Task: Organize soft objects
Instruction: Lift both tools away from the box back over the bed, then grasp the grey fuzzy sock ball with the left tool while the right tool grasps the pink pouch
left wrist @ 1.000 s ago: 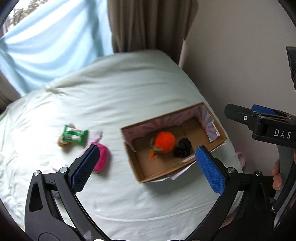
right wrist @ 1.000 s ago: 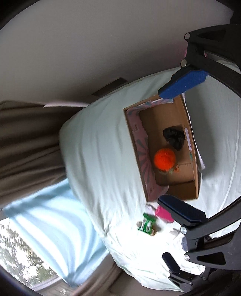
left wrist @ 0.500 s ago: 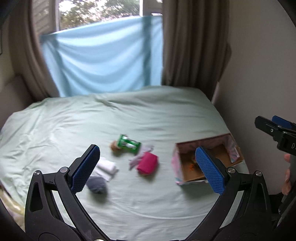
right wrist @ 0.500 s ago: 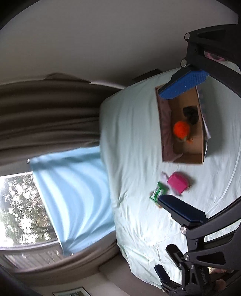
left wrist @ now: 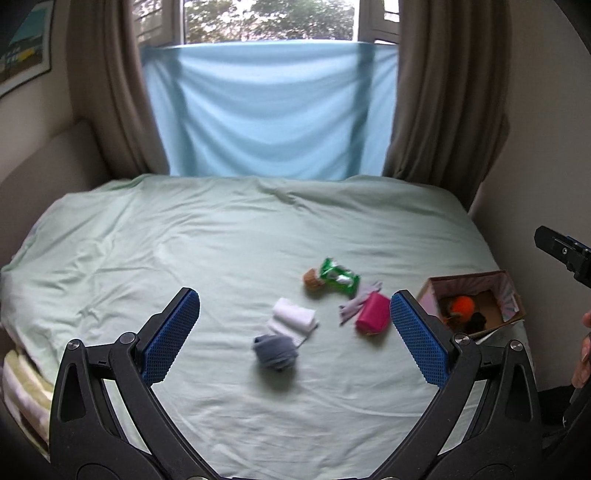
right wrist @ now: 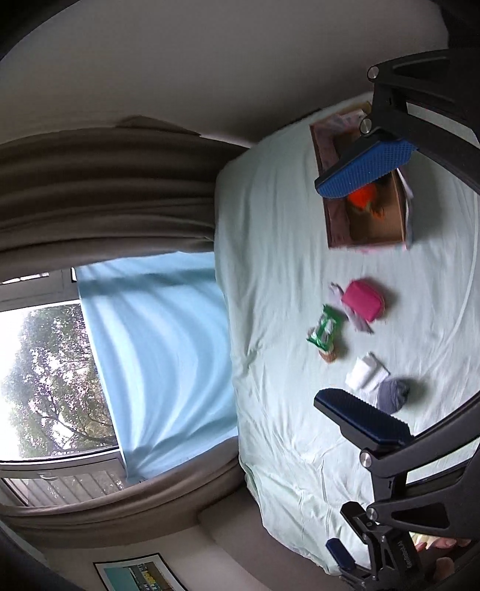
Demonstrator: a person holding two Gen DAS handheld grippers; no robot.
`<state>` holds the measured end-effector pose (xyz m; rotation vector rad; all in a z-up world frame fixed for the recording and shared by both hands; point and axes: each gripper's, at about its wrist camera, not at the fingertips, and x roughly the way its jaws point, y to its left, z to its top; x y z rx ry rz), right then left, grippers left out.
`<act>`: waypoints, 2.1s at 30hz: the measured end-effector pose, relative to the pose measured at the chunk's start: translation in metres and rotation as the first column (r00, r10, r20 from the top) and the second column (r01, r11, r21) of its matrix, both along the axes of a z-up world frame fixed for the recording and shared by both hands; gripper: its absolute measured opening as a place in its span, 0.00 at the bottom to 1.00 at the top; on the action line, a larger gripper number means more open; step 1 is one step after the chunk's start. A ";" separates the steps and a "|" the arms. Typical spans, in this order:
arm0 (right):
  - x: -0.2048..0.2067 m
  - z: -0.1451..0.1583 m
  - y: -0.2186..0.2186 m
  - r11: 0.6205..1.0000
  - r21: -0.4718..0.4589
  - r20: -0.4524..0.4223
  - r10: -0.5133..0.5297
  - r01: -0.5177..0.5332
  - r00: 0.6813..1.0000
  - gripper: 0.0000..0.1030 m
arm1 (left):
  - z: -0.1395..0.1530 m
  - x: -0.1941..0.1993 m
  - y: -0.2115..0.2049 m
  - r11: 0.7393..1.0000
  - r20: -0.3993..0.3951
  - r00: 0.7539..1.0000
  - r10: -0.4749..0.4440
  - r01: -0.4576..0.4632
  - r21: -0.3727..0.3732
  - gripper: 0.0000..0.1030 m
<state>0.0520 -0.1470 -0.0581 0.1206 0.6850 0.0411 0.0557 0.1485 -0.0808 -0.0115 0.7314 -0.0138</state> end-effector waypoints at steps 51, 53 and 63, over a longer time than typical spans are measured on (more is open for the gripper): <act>0.222 -0.386 0.036 0.940 0.003 -0.607 -0.270 0.341 0.748 1.00 | -0.387 0.186 0.054 0.974 -0.673 0.730 -0.121 -0.044 -0.223 0.87; 0.225 -0.390 0.034 0.938 0.002 -0.614 -0.273 0.347 0.741 0.99 | -0.392 0.187 0.054 0.965 -0.680 0.720 -0.139 -0.055 -0.256 0.77; 0.230 -0.398 0.036 0.943 -0.031 -0.639 -0.273 0.330 0.719 0.66 | -0.394 0.180 0.043 0.964 -0.679 0.713 -0.174 -0.018 -0.266 0.53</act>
